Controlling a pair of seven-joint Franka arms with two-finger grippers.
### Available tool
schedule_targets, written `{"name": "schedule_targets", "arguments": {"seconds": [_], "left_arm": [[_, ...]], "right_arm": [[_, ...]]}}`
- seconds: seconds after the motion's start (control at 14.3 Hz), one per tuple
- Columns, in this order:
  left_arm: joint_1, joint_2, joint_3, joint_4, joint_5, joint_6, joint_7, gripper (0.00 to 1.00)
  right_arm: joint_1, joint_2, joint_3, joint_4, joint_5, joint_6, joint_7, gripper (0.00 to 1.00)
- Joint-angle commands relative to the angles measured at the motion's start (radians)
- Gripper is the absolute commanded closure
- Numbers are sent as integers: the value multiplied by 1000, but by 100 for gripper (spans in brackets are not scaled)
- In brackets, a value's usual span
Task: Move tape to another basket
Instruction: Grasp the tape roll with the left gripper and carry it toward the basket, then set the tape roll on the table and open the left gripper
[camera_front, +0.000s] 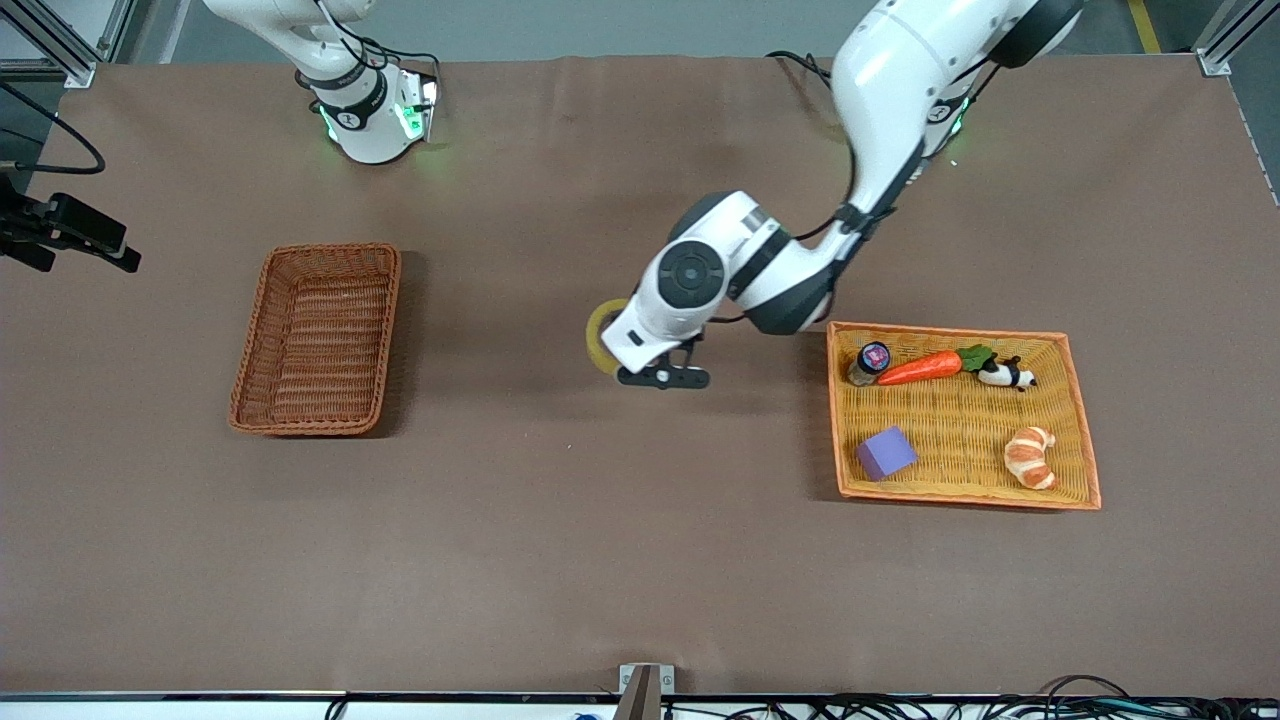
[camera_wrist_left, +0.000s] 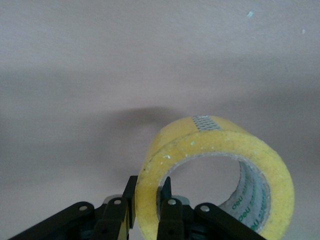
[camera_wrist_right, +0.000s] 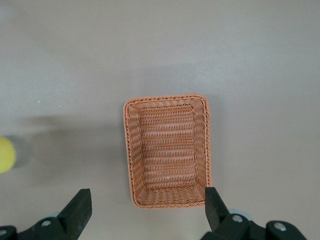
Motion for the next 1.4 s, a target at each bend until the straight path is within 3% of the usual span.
{"name": "schedule_targets", "arguments": {"seconds": [0.0,0.14,0.28,0.35,0.42,0.56,0.7,0.84,0.98,1.12,1.33], "left_arm": [[-80,51,77,46,-1,63,-51,92],[-158,77,145,49,-2,96,-56,80],[-189,108,164,49,-5,158,-120,72],[-195,109,164,47,-2,169,-143,57],[-200,106,165,47,2,167,-145,3],[-185,59,179,47,28,123,-145,0],[-159,-33,223,47,51,-25,-136,0],[-47,-186,233,43,53,-125,-125,0],[66,-294,233,44,55,-227,-70,0],[186,-403,233,43,55,-280,55,0],[338,-564,233,43,53,-498,359,0]], "right_arm": [[6,-4,-2,-1,-10,-7,15,0],[6,-2,-2,-1,-10,-7,15,0],[4,4,-2,-1,-9,-10,8,0],[4,4,-2,-1,-7,-10,5,0],[7,4,-2,-1,-1,-6,5,0],[15,4,-1,0,1,-1,5,0],[23,14,5,6,5,2,5,0],[64,28,31,14,8,5,5,0],[78,44,99,3,2,48,14,0],[107,89,145,0,-4,79,24,0],[191,154,150,-24,-4,155,139,0]]}}
